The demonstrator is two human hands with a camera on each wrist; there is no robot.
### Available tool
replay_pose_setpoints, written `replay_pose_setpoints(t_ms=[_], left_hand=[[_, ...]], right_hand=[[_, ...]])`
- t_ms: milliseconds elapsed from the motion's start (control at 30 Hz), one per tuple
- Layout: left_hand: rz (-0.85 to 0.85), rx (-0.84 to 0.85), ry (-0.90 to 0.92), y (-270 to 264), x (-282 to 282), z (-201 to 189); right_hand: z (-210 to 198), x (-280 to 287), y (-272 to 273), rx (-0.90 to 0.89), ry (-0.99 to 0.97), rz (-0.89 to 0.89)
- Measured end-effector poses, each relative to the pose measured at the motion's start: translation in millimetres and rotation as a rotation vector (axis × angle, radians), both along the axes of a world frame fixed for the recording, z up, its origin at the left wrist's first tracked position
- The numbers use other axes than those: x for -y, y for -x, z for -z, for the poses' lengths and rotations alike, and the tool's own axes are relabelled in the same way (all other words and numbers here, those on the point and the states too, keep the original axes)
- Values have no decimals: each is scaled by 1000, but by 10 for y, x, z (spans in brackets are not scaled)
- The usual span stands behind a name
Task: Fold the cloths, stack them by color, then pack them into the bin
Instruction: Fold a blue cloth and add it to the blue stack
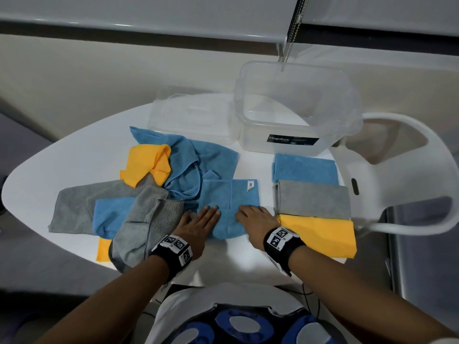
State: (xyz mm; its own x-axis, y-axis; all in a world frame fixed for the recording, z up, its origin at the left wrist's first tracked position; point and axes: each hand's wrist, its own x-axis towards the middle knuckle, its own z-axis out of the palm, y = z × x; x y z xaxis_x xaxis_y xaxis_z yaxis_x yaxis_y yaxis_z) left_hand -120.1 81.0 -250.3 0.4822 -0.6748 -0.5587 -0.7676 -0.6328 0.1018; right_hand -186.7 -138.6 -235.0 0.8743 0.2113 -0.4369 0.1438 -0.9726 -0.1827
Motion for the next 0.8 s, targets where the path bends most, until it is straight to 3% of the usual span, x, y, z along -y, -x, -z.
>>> replay_pose_setpoints(t_ms=[300,500,633,800], left_hand=[[165,-199,-29,99,-197,-38],[-252,-390,288,-183,-1,-137],[-534,-410,370,-333,125,-132],[-739,-395,467,-443,214,-49]], right_hand=[[-156,118,211,-223,-265,235],[-91,263,16,-184,-346,466],[-48,313,-66,-104,-339,527],[-26,305,-101,-62,-339,563]])
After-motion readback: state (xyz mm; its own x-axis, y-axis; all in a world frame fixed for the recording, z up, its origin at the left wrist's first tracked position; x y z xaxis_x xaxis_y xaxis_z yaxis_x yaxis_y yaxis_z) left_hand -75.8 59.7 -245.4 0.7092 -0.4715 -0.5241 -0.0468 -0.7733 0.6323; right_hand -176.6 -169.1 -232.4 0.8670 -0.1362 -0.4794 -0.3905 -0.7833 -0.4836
